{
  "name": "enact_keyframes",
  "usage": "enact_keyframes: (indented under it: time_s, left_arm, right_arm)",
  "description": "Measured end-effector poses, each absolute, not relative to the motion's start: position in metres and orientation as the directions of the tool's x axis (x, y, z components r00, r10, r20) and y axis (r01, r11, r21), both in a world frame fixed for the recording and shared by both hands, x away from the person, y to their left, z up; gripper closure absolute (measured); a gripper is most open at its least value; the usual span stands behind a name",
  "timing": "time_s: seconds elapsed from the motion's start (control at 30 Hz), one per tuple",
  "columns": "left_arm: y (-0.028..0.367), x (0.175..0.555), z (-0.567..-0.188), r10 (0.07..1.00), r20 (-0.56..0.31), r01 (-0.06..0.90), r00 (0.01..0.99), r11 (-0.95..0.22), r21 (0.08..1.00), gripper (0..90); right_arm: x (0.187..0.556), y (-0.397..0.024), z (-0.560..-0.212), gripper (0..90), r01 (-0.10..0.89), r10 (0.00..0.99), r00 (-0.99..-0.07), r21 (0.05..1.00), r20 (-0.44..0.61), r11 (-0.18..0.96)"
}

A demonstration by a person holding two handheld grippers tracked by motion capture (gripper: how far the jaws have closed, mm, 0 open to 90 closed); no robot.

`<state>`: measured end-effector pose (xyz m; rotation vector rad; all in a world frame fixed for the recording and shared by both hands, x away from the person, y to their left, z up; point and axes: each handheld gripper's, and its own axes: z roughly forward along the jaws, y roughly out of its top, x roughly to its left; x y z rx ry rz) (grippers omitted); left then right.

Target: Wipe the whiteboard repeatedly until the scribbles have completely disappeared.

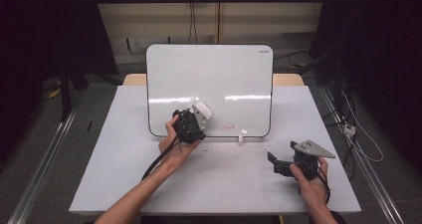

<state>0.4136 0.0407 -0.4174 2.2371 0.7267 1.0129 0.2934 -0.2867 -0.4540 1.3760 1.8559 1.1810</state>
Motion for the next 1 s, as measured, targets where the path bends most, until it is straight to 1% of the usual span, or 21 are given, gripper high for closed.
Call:
enact_keyframes:
  time_s: [0.67,1.0]
  left_arm:
    - [0.034,0.414,-0.417,0.659,0.49,0.215,0.57,-0.696,0.685,28.8]
    - [0.015,0.414,-0.417,0.628,0.509,0.179,0.588,-0.715,0.676,25.6]
  right_arm:
    - [0.294,-0.287,-0.454,6.2,0.467,0.94,-0.333,0.879,0.076,0.095]
    - [0.294,-0.287,-0.454,6.1,0.468,0.94,-0.333,0.879,0.077,0.094]
